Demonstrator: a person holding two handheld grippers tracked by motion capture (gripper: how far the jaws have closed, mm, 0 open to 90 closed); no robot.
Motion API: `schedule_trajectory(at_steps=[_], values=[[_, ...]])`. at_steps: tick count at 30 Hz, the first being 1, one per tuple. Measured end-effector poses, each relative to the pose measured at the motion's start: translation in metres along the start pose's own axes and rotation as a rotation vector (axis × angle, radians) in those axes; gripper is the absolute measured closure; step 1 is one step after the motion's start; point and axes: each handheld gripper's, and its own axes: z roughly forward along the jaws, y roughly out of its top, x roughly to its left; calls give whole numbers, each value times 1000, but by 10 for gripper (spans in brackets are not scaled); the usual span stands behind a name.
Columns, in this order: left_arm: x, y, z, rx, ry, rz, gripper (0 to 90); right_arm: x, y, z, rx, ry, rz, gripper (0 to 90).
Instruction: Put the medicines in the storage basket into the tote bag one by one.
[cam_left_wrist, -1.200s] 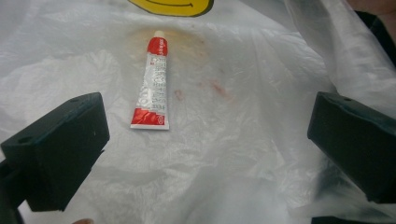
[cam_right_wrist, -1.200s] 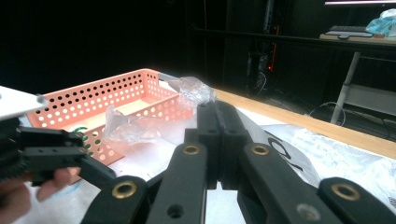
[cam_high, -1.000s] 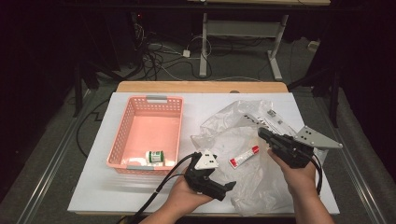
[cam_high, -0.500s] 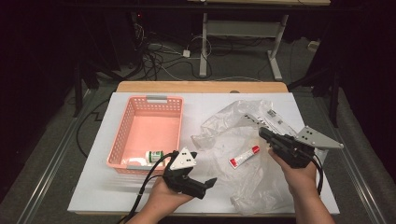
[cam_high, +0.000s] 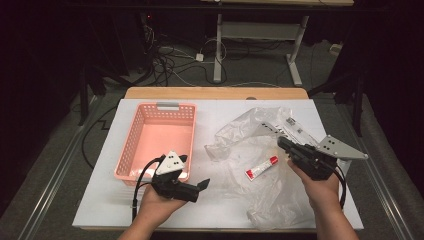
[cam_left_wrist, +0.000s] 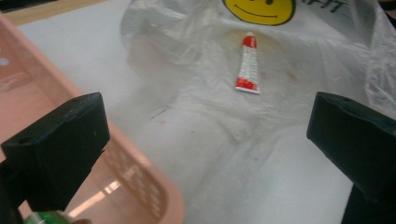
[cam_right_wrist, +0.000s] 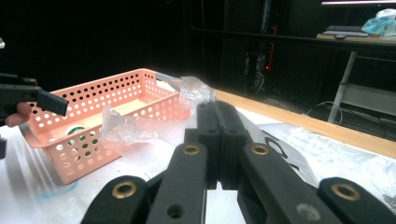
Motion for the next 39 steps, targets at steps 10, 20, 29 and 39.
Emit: schedule_trajectory(at_steps=[10, 20, 29, 39], values=[[26, -5, -15, 13, 94, -43, 0, -1, 0, -1, -1, 0, 6, 900], [51, -10, -38, 13, 180, -93, 0, -2, 0, -2, -3, -3, 8, 900], [69, -17, -46, 8, 218, -157, 0, -2, 0, -2, -2, -2, 3, 900], [75, -9, -41, 68, 217, -175, 24, 0, 0, -1, -1, -4, 4, 900]])
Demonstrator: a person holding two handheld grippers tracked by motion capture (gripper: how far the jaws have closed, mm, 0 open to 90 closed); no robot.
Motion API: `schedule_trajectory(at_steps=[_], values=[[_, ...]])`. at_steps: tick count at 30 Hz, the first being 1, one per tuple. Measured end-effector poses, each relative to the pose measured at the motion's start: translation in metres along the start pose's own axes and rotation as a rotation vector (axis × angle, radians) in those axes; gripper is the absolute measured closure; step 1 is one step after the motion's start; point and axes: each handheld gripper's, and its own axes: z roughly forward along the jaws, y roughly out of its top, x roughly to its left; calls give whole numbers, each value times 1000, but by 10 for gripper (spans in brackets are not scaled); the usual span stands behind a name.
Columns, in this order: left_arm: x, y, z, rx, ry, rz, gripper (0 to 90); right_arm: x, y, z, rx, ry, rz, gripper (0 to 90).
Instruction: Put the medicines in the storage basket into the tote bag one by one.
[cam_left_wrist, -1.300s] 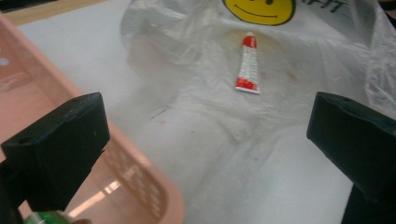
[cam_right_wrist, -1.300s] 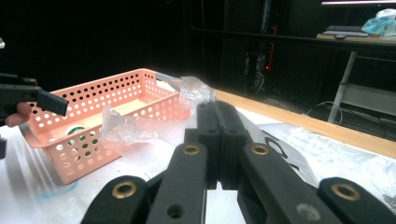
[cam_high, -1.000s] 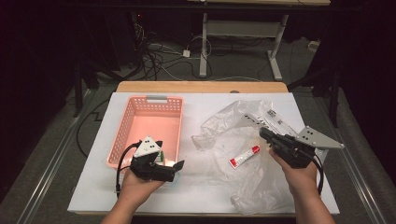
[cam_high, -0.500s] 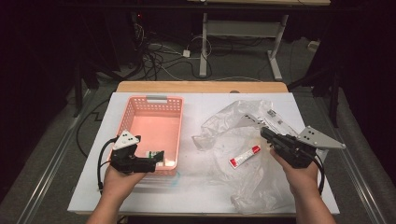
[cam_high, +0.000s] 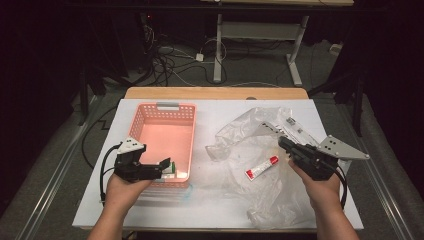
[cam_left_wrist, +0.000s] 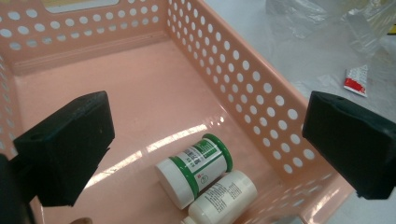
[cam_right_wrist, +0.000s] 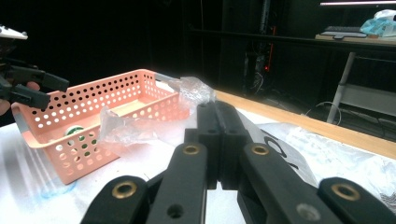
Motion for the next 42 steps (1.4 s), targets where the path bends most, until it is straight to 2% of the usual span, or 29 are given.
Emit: schedule_trajectory(at_steps=[4, 6, 10, 12, 16, 18, 21, 24, 32, 37, 42], values=[[2, 10, 6, 75, 6, 2, 24, -1, 0, 1, 0, 1, -1, 900], [5, 15, 9, 98, -3, -31, 25, -1, 0, 0, 3, 1, 0, 900], [13, 25, 19, 178, 2, -60, 26, 0, 0, -1, 0, 2, -2, 900], [13, 29, 24, 220, 13, -56, 26, 0, 1, -3, -4, -1, -5, 900], [15, 34, 36, 296, 12, -74, 26, -1, 2, -4, -12, -1, 1, 900], [16, 35, 41, 334, 28, -74, 27, -1, 3, -5, -14, -2, -4, 900], [17, 36, 49, 412, 30, -83, 26, -1, 3, -5, -18, -1, 1, 900], [18, 35, 55, 469, 35, -96, 26, -2, 3, -6, -19, -3, 4, 900], [18, 34, 71, 627, 25, -125, 39, -2, 3, -6, -19, 0, 5, 900], [19, 35, 79, 685, 12, -135, 58, -1, 2, -6, -17, -2, 6, 900], [17, 35, 87, 747, 4, -124, 90, -2, 1, -5, -11, -2, 2, 900]])
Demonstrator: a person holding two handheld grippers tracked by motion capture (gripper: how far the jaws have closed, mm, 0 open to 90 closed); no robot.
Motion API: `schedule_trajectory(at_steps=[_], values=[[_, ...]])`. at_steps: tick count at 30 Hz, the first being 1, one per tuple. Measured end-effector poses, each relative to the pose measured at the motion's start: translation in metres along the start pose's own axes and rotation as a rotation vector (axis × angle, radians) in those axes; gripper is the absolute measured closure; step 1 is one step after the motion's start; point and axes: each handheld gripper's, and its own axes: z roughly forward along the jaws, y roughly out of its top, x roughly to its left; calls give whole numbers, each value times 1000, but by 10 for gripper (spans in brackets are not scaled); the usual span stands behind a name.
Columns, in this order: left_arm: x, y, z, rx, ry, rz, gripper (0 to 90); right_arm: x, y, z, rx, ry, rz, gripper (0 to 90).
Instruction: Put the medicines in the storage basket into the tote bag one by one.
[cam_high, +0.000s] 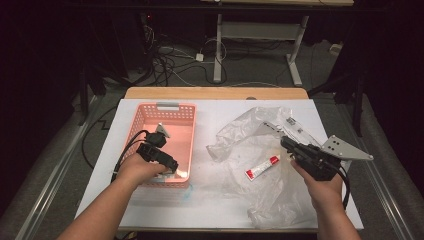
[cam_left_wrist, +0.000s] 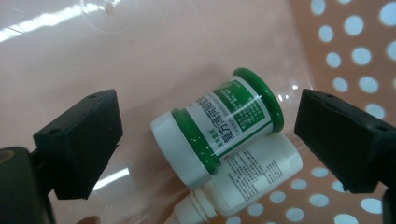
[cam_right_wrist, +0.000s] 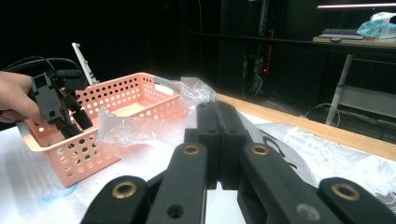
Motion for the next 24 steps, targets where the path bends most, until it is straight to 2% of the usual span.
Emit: schedule_trajectory(at_steps=[4, 8, 11, 15, 18, 24], values=[[1, 3, 3, 28, 5, -20, 153, 0, 0, 0, 1, -2, 3, 900], [1, 4, 6, 64, 7, -21, 236, 0, 0, 0, 3, -1, -2, 900], [2, 4, 8, 83, -5, -24, 243, 0, 0, 0, -1, -2, -4, 900], [3, 5, 9, 88, -8, -28, 249, 1, 0, 1, 4, -2, -1, 900], [1, 4, 8, 85, 5, -18, 251, 1, 0, 1, 4, -3, -3, 900], [-1, 2, 6, 50, 33, -2, 252, 2, 0, 0, 7, -3, -2, 900]])
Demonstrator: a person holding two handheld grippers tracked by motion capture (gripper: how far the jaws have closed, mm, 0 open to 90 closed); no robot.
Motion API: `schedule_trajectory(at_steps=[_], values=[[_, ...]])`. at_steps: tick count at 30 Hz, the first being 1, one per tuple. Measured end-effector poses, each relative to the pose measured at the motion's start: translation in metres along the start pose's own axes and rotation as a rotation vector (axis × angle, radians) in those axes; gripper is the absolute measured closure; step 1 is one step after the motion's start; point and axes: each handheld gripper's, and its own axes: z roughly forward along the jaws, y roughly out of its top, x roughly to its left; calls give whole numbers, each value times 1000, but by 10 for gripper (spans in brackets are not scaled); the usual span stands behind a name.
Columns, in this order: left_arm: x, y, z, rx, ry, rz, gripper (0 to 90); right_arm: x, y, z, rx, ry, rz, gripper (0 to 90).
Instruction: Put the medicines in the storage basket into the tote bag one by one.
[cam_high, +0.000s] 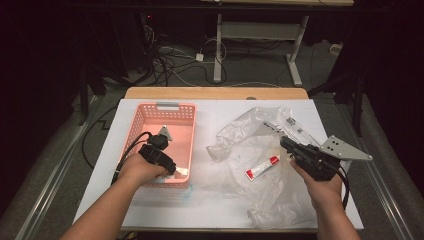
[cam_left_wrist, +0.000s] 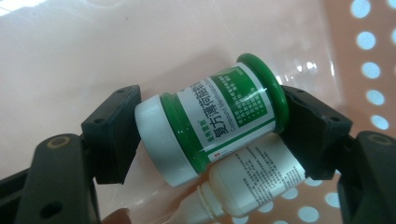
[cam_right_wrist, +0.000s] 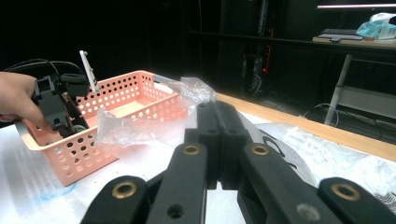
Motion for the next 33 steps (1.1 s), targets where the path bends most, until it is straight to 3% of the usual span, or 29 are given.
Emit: schedule_trajectory(at_steps=[5, 16, 21, 28, 33], values=[[-1, -6, -7, -93, 7, 11, 252, 0, 0, 0, 4, 5, -9, 900], [-11, -22, -17, -259, 61, 95, 252, 0, 0, 1, 1, 4, -13, 900], [-13, -31, -22, -352, 60, 123, 252, 0, 0, 1, 4, 2, -10, 900], [-11, -45, -31, -500, 27, 127, 252, 1, 0, 1, 3, 4, -12, 900], [-18, -56, -33, -581, 22, 161, 252, 1, -1, 1, 2, 2, -9, 900]])
